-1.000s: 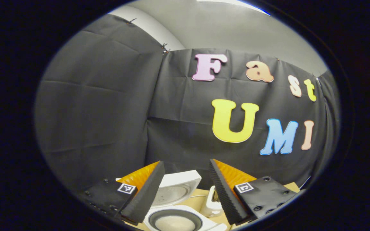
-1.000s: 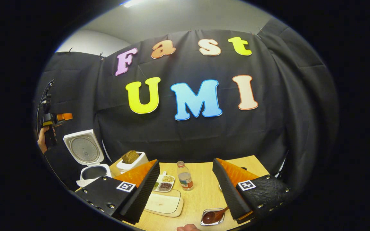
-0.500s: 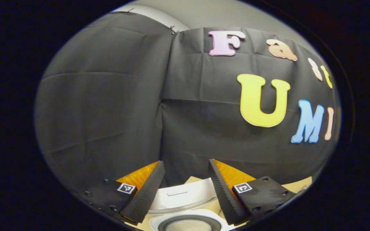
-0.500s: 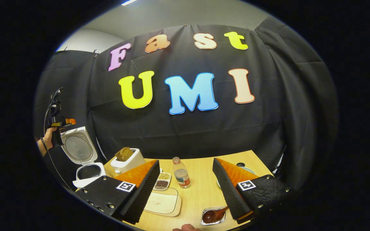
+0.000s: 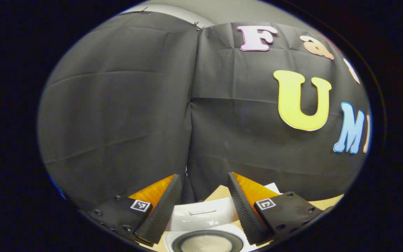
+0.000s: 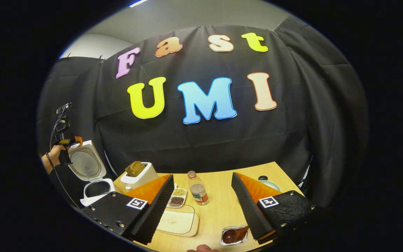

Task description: Close the left gripper, press the button to open the rice cooker; take a wooden spoon from the chopstick holder with the right hand, scoop a spoonful of rice and pour it into the rice cooker, then put the wooden spoon back into the chopstick holder.

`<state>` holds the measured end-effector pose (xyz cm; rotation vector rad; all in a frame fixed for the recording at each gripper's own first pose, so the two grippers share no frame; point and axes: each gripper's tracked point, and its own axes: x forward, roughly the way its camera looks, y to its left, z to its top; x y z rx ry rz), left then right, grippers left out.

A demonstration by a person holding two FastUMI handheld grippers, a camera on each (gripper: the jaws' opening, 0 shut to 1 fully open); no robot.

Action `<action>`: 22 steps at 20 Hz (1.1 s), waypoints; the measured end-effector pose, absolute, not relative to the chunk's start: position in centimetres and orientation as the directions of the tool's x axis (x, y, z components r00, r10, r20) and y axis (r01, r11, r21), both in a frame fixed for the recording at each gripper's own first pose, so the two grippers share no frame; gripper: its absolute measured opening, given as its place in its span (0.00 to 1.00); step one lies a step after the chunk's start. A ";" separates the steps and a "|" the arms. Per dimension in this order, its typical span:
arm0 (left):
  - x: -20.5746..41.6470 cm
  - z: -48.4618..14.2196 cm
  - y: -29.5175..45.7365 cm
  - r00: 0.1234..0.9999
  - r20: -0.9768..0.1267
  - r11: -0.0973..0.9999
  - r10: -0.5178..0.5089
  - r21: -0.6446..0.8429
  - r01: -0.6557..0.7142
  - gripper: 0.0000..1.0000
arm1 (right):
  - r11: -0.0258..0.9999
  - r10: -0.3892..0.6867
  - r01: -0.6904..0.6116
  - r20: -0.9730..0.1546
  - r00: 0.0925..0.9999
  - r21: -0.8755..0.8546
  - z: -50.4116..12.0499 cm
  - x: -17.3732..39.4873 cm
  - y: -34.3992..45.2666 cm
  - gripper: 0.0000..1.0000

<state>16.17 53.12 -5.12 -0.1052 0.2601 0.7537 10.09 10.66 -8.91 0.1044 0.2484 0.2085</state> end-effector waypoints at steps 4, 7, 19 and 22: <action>14.2 -5.4 50.8 0.711 -0.277 0.739 0.646 -0.009 -0.674 0.89 | 0.964 0.249 -0.225 -0.185 0.951 0.143 -7.5 9.2 11.1 1.00; 13.2 -6.2 48.3 0.718 -0.283 0.747 0.636 -0.011 -0.665 0.89 | 0.959 0.263 -0.239 -0.165 0.950 0.153 -6.9 8.7 11.2 1.00; 9.3 -13.2 40.7 0.707 -0.322 0.749 0.630 0.010 -0.663 0.94 | 0.955 0.287 -0.264 -0.189 0.939 0.135 -6.8 7.1 11.1 0.99; 8.9 -15.2 39.1 0.711 -0.362 0.766 0.603 0.015 -0.643 0.89 | 0.953 0.296 -0.278 -0.192 0.935 0.118 -6.7 6.8 11.3 0.99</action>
